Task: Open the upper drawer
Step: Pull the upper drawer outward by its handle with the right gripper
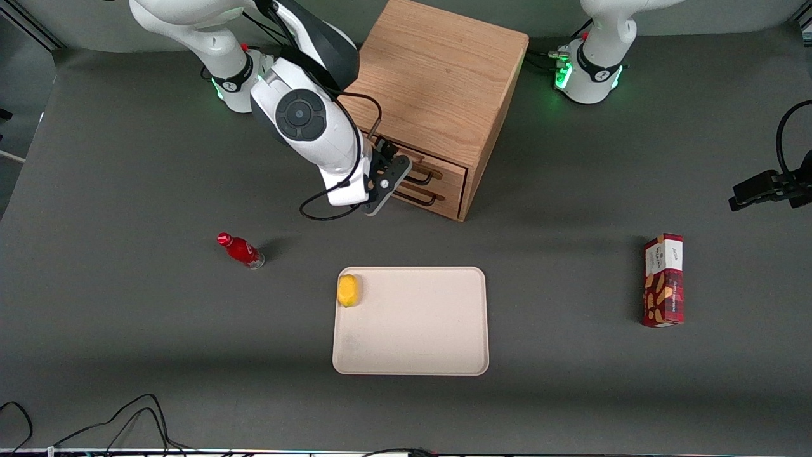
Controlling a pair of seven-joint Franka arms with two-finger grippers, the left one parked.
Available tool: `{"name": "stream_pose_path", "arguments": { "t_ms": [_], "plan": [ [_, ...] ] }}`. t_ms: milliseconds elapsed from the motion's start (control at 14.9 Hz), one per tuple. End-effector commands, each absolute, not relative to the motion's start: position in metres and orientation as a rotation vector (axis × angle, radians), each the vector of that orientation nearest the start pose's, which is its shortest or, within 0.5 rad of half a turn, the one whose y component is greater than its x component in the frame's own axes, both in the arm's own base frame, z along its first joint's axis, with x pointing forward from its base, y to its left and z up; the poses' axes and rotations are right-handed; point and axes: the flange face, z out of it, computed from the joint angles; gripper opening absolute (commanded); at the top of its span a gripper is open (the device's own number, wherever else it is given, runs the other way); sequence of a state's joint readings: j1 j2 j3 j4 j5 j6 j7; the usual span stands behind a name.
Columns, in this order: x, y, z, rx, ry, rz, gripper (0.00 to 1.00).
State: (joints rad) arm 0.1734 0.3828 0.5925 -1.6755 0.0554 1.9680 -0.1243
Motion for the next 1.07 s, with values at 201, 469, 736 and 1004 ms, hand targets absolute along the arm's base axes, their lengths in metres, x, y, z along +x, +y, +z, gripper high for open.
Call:
{"name": "stream_pose_path", "arguments": {
  "t_ms": [201, 469, 736, 1004],
  "plan": [
    [0.497, 0.423, 0.402, -2.623, -1.19, 0.119, 1.0],
    [0.506, 0.418, 0.393, -2.656, -1.234, 0.11, 1.0],
    [0.523, 0.414, 0.388, -2.674, -1.212, 0.098, 1.0],
    [0.541, 0.408, 0.384, -2.682, -1.185, 0.09, 1.0]
  ]
}}
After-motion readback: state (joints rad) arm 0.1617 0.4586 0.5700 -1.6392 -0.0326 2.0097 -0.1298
